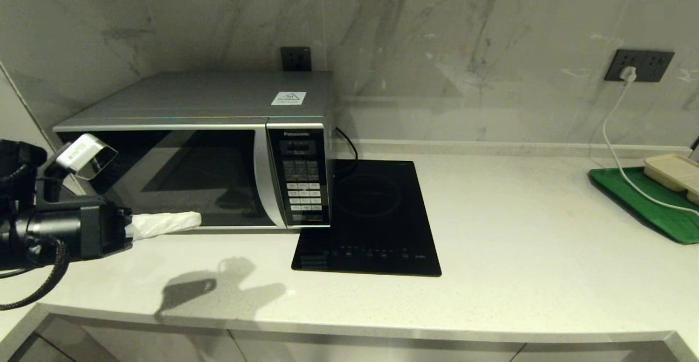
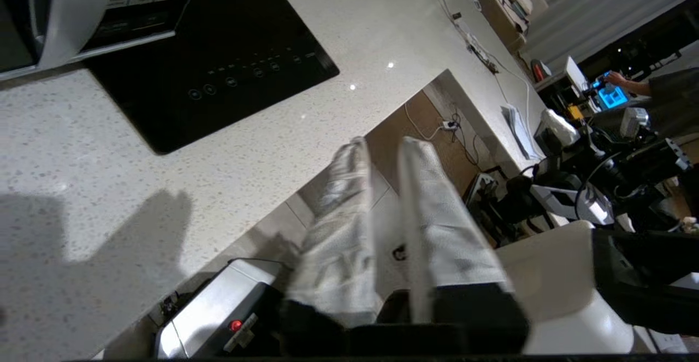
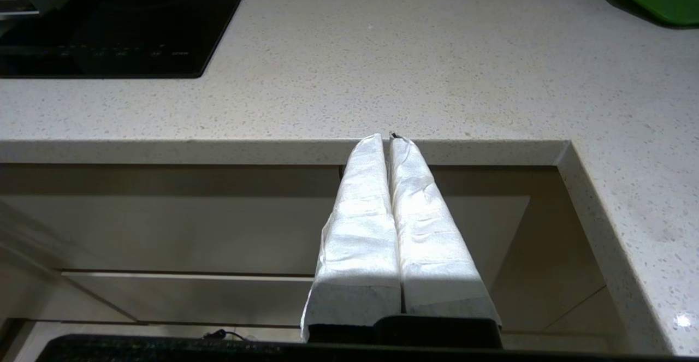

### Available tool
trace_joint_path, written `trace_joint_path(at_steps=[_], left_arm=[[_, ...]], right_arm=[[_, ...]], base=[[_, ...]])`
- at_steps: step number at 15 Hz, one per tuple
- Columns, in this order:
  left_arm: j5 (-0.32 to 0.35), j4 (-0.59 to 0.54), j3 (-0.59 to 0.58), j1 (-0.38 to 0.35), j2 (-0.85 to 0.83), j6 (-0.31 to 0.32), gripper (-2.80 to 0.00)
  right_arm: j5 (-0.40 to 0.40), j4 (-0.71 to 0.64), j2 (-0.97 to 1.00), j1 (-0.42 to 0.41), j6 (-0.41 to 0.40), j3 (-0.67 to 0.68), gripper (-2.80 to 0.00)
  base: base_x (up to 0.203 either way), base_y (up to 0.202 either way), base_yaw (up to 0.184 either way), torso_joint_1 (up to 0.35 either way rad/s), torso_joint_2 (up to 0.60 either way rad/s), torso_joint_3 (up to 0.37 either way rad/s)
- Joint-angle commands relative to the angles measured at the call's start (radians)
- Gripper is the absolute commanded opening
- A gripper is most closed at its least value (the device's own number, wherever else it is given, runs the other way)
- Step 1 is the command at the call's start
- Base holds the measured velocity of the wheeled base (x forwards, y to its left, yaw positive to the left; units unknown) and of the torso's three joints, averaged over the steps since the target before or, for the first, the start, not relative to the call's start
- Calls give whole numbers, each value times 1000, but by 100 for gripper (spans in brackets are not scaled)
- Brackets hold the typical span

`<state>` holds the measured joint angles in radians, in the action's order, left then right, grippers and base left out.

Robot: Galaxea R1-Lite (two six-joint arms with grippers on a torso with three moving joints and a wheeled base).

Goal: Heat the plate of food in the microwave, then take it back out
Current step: Open the microwave oven

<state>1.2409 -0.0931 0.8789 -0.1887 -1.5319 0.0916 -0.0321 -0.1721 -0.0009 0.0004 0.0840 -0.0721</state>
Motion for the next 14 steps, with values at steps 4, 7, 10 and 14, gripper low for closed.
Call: trace_joint_path(at_steps=[4,7,10,14], left_arm=[[70,3,1,-47,-162,122,0],[88,23,5,-43,-190,140,0],[63,144,-1,-18,-203,155,0],[-24,194,-6,6,-253,234,0]], right_arm=[[0,0,1,0,0,0,-280],[0,0,1,0,0,0,-280],[0,0,1,0,0,0,-280],[0,-3,1,1,0,0,-280]], base=[[0,0,0,0,0,0],[0,0,0,0,0,0],[0,0,0,0,0,0],[0,0,0,0,0,0]])
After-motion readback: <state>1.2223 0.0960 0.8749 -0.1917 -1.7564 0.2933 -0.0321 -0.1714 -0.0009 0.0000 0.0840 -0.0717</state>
